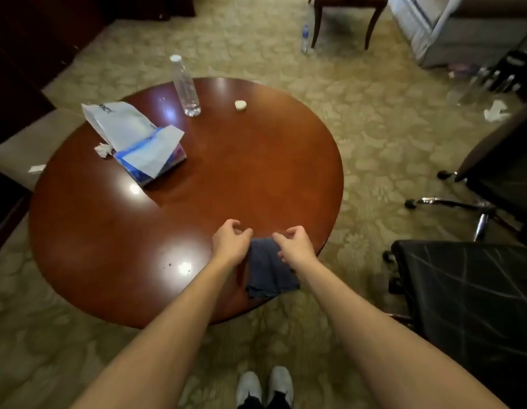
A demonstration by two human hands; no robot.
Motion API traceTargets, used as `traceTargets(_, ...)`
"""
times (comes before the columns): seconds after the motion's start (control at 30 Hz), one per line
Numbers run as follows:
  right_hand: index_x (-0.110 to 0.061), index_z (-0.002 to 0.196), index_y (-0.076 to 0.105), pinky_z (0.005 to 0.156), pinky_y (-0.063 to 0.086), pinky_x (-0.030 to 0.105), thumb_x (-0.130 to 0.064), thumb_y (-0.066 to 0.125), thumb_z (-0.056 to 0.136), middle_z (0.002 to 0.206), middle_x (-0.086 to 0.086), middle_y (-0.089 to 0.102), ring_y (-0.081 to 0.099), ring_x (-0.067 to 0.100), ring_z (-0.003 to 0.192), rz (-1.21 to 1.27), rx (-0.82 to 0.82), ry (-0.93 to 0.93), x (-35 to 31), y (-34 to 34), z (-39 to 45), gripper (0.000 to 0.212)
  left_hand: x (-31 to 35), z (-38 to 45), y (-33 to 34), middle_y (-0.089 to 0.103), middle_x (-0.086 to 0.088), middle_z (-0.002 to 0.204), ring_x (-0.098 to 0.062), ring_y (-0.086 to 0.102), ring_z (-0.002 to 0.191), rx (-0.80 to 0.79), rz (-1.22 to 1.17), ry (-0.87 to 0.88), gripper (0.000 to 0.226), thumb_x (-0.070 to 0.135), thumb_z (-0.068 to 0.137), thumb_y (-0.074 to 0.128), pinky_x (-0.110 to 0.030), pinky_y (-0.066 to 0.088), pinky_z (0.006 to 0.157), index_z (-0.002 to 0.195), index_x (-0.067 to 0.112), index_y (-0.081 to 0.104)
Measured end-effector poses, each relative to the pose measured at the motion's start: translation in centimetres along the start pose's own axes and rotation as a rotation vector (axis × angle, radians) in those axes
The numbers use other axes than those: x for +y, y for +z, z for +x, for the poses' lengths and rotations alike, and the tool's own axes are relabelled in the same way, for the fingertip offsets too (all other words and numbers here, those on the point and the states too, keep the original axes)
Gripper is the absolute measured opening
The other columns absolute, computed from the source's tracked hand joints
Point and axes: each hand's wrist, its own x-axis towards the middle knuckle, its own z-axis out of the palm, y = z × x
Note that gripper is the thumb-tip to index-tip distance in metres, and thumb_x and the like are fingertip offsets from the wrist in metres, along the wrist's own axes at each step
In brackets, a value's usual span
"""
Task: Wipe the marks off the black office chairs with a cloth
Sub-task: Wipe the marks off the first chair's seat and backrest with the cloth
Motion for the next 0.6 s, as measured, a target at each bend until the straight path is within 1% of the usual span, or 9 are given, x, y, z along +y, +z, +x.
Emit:
traceTargets(0.07, -0.011, 0.126, 0.045, 0.087, 0.050, 0.038, -0.040, 0.063, 0.092, 0.130, 0.011, 0.049, 0.057, 0.032, 0.111, -0.176, 0.054, 0.012, 0.9, 0.3, 0.3, 0.048, -0.4, 0.1, 1.2, 0.062, -0.008, 0.118, -0.029, 0.059, 0.111, 0.004, 0.133, -0.014, 0.051, 0.034, 0.090, 0.067, -0.040, 0.049, 0.098, 0.133, 0.011, 0.053)
traceTargets(0.13, -0.008, 0.132, 0.041, 0.090, 0.047, 0.038, -0.036, 0.064, 0.092, 0.136, 0.013, 0.041, 0.052, 0.034, 0.118, -0.245, 0.087, 0.024, 1.8, 0.3, 0.4, 0.054, -1.3, -0.2, 2.0, 0.060, -0.009, 0.122, -0.029, 0.058, 0.113, -0.025, 0.147, -0.033, 0.053, 0.033, 0.089, 0.069, -0.037, 0.049, 0.096, 0.134, 0.010, 0.052)
traceTargets(0.17, -0.008, 0.132, 0.041, 0.089, 0.047, 0.038, -0.035, 0.065, 0.092, 0.137, 0.012, 0.041, 0.052, 0.033, 0.118, -0.261, 0.101, 0.015, 2.1, 0.4, 0.6, 0.053, -1.6, -0.3, 2.5, 0.061, -0.008, 0.119, -0.029, 0.059, 0.111, -0.043, 0.143, -0.045, 0.048, 0.032, 0.088, 0.070, -0.037, 0.050, 0.092, 0.129, 0.011, 0.054)
traceTargets(0.27, -0.012, 0.125, 0.049, 0.082, 0.046, 0.035, -0.035, 0.064, 0.092, 0.130, 0.009, 0.049, 0.055, 0.031, 0.113, -0.410, 0.097, 0.007, 2.1, 0.5, 1.0, 0.042, -2.2, -0.2, 3.3, 0.067, -0.007, 0.103, -0.029, 0.063, 0.098, -0.063, 0.217, -0.029, 0.024, 0.030, 0.085, 0.069, -0.037, 0.052, 0.076, 0.101, 0.016, 0.060)
traceTargets(0.33, -0.013, 0.122, 0.052, 0.084, 0.045, 0.035, -0.033, 0.062, 0.093, 0.128, 0.010, 0.047, 0.055, 0.032, 0.111, -0.434, 0.098, 0.018, 2.2, 0.6, 0.6, 0.036, -2.3, -0.6, 3.6, 0.067, -0.005, 0.094, -0.029, 0.063, 0.092, -0.078, 0.220, 0.003, 0.016, 0.027, 0.083, 0.069, -0.040, 0.054, 0.073, 0.090, 0.019, 0.057)
traceTargets(0.4, -0.012, 0.115, 0.052, 0.087, 0.047, 0.039, -0.028, 0.060, 0.094, 0.125, 0.009, 0.044, 0.054, 0.033, 0.109, -0.354, 0.143, -0.002, 2.7, 0.6, -0.2, 0.027, -2.2, -1.4, 3.6, 0.066, -0.003, 0.089, -0.029, 0.063, 0.088, -0.105, 0.158, 0.048, 0.017, 0.025, 0.083, 0.069, -0.045, 0.055, 0.076, 0.086, 0.021, 0.053)
traceTargets(0.47, -0.016, 0.097, 0.048, 0.082, 0.047, 0.040, -0.024, 0.062, 0.093, 0.111, 0.006, 0.048, 0.056, 0.031, 0.102, -0.185, 0.168, -0.039, 4.0, 0.0, -1.1, 0.017, -1.9, -2.2, 3.7, 0.066, -0.003, 0.088, -0.029, 0.064, 0.086, -0.152, 0.099, 0.094, 0.018, 0.024, 0.083, 0.069, -0.050, 0.056, 0.078, 0.085, 0.023, 0.052)
traceTargets(0.53, -0.020, 0.087, 0.043, 0.073, 0.046, 0.038, -0.020, 0.065, 0.090, 0.091, 0.000, 0.052, 0.057, 0.025, 0.090, 0.020, 0.195, -0.053, 5.2, -1.3, -2.6, 0.022, -1.1, -3.3, 4.1, 0.066, -0.005, 0.088, -0.029, 0.064, 0.086, -0.205, 0.056, 0.167, 0.017, 0.021, 0.084, 0.069, -0.052, 0.056, 0.078, 0.087, 0.023, 0.052)
traceTargets(0.6, -0.017, 0.089, 0.046, 0.072, 0.046, 0.036, -0.017, 0.069, 0.087, 0.086, 0.000, 0.056, 0.056, 0.019, 0.083, 0.145, 0.278, -0.068, 6.1, -3.3, -4.5, 0.023, 0.0, -4.7, 5.1, 0.067, -0.004, 0.090, -0.026, 0.065, 0.087, -0.260, 0.012, 0.244, 0.019, 0.017, 0.085, 0.069, -0.049, 0.056, 0.079, 0.091, 0.025, 0.053)
